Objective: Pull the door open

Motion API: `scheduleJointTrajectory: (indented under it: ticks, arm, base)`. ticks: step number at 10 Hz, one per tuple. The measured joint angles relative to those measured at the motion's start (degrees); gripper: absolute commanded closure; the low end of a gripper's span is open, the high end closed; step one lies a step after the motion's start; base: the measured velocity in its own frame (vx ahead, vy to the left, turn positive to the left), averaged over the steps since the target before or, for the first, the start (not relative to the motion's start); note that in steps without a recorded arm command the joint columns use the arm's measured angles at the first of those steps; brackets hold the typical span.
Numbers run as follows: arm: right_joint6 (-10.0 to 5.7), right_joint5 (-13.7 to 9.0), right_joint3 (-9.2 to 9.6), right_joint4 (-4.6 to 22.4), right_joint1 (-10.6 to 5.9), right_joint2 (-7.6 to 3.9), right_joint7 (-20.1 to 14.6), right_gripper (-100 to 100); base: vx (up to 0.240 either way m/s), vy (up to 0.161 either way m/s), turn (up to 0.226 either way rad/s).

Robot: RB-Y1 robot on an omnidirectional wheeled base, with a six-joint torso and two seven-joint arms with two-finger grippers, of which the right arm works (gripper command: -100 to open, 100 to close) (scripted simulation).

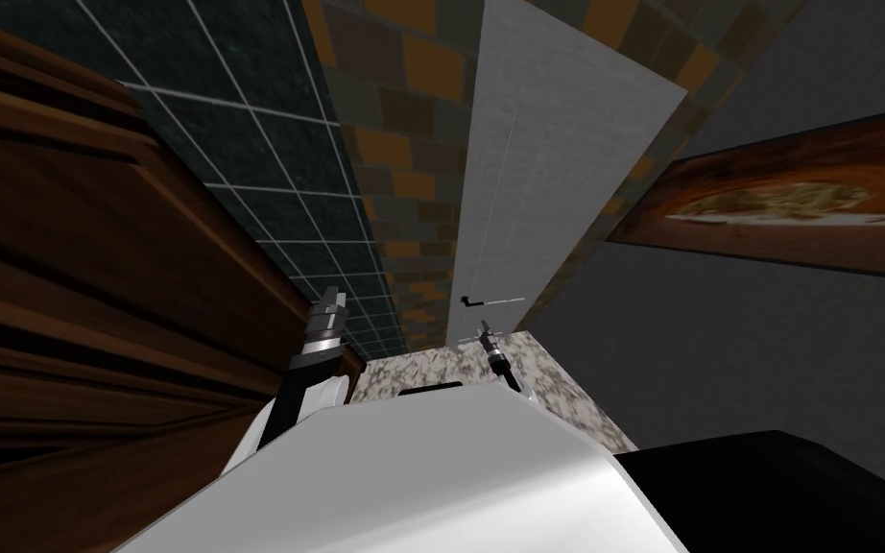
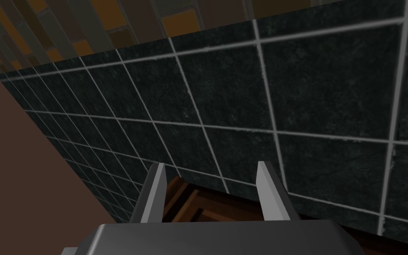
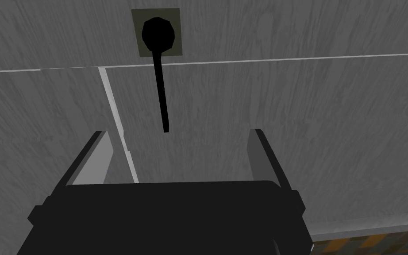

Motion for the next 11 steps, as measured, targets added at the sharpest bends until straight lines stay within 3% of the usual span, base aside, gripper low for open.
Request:
scheduleJointTrajectory:
  ticks: [6, 7, 8, 11]
  arm:
    - [-1.43, 0.01, 0.22, 7.25, -2.31, -1.14, -0.68, -100]
    - [-1.55, 0.01, 0.22, 7.44, -2.38, -1.16, -0.7, -100]
    - [-2.01, 0.14, -1.02, 9.21, -3.19, -1.08, -0.81, -100]
    - [-1.47, 0.52, -4.66, 9.52, -3.11, -0.65, -0.71, -100]
  base:
    - [0.073, -0.04, 0.051]
    - [0.06, 0.008, 0.283]
    - [0.09, 0.01, 0.284]
    - [0.091, -0.008, 0.196]
